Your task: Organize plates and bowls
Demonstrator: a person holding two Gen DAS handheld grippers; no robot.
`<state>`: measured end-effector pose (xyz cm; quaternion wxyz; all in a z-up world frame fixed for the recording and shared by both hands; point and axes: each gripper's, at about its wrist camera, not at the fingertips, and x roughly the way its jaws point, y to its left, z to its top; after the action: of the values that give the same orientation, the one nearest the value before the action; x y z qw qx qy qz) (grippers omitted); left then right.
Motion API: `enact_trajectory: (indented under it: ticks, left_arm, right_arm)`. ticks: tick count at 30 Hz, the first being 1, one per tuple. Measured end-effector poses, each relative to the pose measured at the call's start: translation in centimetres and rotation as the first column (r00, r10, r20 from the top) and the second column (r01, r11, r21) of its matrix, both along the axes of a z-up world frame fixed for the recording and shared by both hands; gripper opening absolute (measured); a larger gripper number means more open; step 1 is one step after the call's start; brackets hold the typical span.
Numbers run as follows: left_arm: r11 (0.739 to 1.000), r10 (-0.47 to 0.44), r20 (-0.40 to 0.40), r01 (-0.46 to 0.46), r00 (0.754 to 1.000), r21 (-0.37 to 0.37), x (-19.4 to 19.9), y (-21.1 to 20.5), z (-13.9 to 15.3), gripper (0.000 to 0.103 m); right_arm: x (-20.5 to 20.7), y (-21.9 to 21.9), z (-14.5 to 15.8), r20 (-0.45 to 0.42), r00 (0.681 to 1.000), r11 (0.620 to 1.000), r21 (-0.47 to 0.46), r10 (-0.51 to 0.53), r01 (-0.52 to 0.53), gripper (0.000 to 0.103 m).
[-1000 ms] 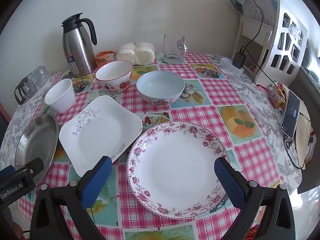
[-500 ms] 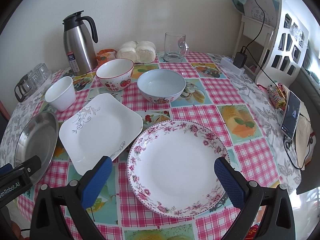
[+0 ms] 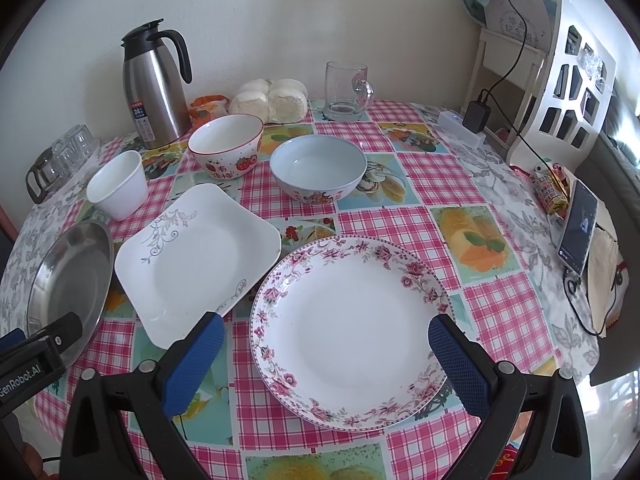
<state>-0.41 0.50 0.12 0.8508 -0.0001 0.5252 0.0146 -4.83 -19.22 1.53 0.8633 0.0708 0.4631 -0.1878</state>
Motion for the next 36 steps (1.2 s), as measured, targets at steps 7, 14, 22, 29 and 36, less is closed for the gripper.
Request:
enact_trajectory:
  ticks: [7,14,22,29,36]
  left_arm:
    - [1.0,-0.002,-0.013,0.002,1.0,-0.002,0.1,0.0,-0.4,0.103]
    - [1.0,-0.003,-0.02,0.003,1.0,-0.002,0.2,0.0,-0.3,0.103]
    - [1.0,-0.002,-0.027,0.002,1.0,-0.006,0.3,0.0,-0.5,0.103]
    - [1.0,0.002,-0.035,-0.002,0.999,-0.007,0.4,0.1,-0.7,0.103]
    - [1.0,0.011,-0.043,-0.012,0.999,-0.01,0.7,0.5,-1.1,0.103]
  right_arm:
    - [0.0,-0.1,0.1,0.0,1.0,1.0,0.0,-0.003,0.003,0.103]
    - [0.0,0.0,0.0,-0.007,1.0,1.0,-0.001,0.0,0.0,0.103]
    - [0.2,-0.2,-0.6,-0.024,1.0,1.0,0.008,-0.005,0.005,0.103]
    - [0.3,0.0,-0.6,-0.025,1.0,1.0,0.012,0.005,-0.005,0.103]
    - [0.6,0.3,-0.8,-0.03,0.999,1.0,0.013,0.014,-0.014,0.103]
